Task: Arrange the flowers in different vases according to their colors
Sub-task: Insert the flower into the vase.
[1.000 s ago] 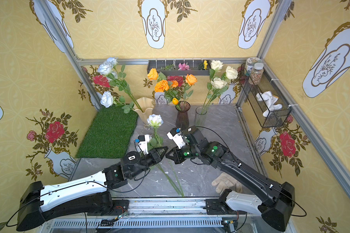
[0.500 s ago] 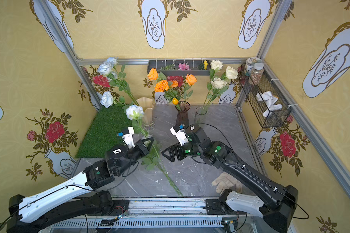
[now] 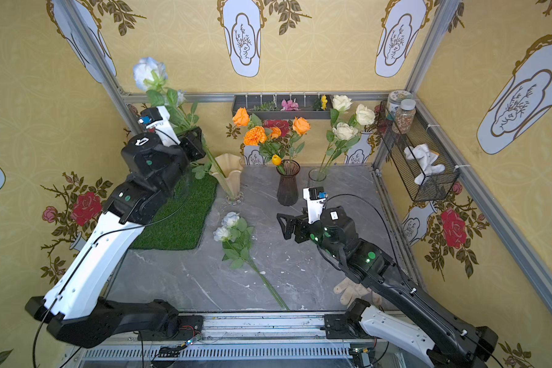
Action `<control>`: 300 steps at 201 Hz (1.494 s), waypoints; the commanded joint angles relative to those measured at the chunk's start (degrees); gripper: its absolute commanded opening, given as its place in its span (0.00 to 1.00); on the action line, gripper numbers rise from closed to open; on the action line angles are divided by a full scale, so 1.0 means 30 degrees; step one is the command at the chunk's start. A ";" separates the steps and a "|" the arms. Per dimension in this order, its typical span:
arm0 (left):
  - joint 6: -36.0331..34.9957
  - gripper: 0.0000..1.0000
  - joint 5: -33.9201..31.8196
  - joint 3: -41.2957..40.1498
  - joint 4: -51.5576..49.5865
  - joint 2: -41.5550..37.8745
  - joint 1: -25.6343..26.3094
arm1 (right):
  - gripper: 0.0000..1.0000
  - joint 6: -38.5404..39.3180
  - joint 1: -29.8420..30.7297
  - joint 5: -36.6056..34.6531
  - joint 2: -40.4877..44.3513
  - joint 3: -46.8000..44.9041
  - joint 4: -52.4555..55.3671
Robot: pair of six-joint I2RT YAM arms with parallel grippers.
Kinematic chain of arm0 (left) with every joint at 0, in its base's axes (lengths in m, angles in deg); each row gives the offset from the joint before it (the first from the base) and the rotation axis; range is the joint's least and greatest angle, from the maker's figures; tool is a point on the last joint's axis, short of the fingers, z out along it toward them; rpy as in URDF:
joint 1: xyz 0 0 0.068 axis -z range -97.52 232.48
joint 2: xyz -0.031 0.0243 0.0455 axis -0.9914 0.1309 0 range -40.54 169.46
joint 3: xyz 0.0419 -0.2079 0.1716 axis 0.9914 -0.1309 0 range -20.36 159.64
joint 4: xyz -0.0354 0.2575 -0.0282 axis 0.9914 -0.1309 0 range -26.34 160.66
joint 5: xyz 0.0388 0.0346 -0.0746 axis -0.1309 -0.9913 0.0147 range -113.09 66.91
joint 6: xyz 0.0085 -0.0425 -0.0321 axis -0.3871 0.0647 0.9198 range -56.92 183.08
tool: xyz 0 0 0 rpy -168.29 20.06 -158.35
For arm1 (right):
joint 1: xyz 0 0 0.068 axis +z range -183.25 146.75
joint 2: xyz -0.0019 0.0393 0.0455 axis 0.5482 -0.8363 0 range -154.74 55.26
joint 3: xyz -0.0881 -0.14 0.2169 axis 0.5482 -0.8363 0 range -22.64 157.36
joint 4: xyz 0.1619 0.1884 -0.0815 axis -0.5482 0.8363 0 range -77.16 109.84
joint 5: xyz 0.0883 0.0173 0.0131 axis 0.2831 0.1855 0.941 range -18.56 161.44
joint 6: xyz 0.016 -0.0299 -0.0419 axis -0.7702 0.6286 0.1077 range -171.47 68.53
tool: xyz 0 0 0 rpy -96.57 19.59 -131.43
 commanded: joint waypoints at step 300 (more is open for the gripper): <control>-0.1343 1.00 0.0116 0.2373 0.5585 0.8657 -0.2452 | 0.97 0.2784 -0.0835 -0.0399 -0.0527 0.1454 -0.0549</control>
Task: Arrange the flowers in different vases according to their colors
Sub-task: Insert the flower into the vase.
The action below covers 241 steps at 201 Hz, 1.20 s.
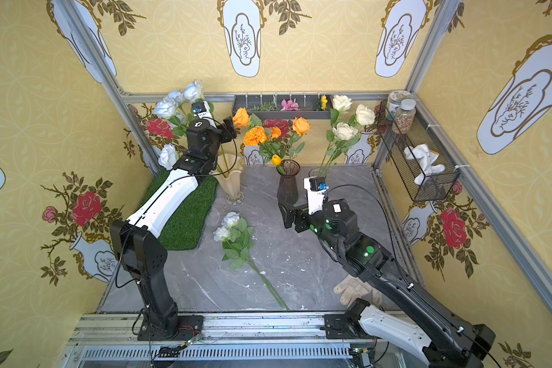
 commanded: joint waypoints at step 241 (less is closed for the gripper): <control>1.4566 1.00 -1.1232 -2.4109 -0.2931 -1.9396 1.7338 | 0.51 -0.6349 0.5640 0.3594 -1.0034 0.0120 0.6997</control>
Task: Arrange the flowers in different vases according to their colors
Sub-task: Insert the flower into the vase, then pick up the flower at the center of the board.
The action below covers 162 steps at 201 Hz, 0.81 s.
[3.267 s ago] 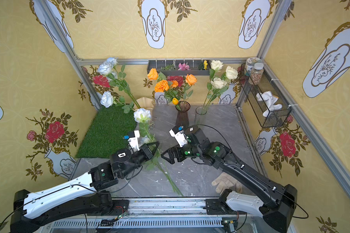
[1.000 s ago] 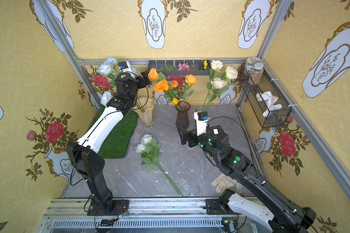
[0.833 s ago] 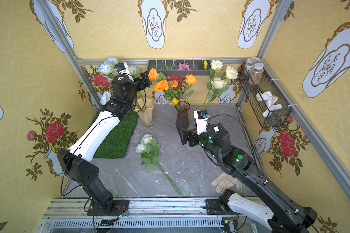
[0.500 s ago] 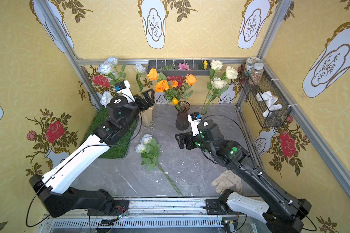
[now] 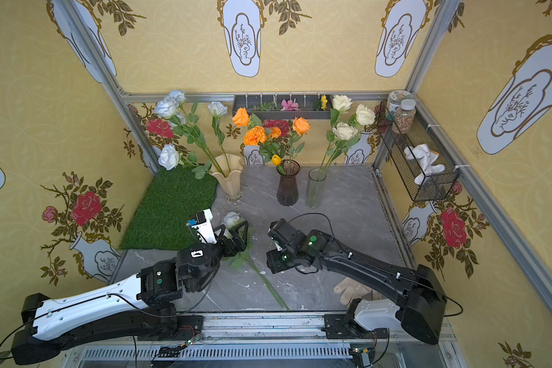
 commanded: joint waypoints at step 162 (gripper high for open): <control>0.6532 1.00 -0.3363 -0.8348 0.1152 -1.0049 0.1096 | 0.16 0.1963 0.2285 -0.2499 -1.0606 0.4500 -0.1757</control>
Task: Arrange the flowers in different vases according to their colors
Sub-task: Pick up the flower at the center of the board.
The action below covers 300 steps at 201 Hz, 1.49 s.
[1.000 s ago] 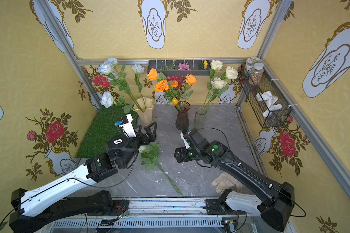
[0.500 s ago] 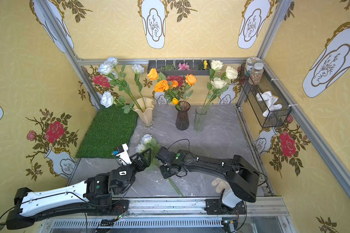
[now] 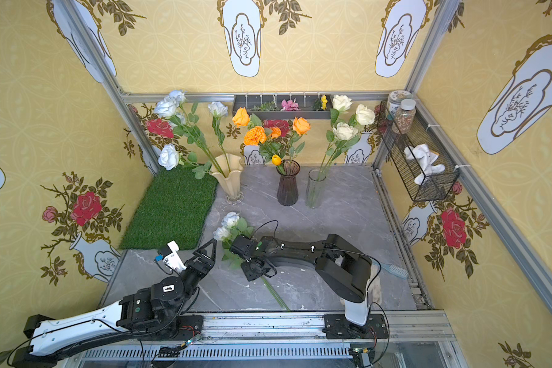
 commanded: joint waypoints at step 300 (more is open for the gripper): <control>-0.4494 0.80 0.8657 0.5342 0.7618 1.0113 -0.0055 | 0.00 0.1555 -0.6034 1.0477 1.3582 -0.1706 -0.0245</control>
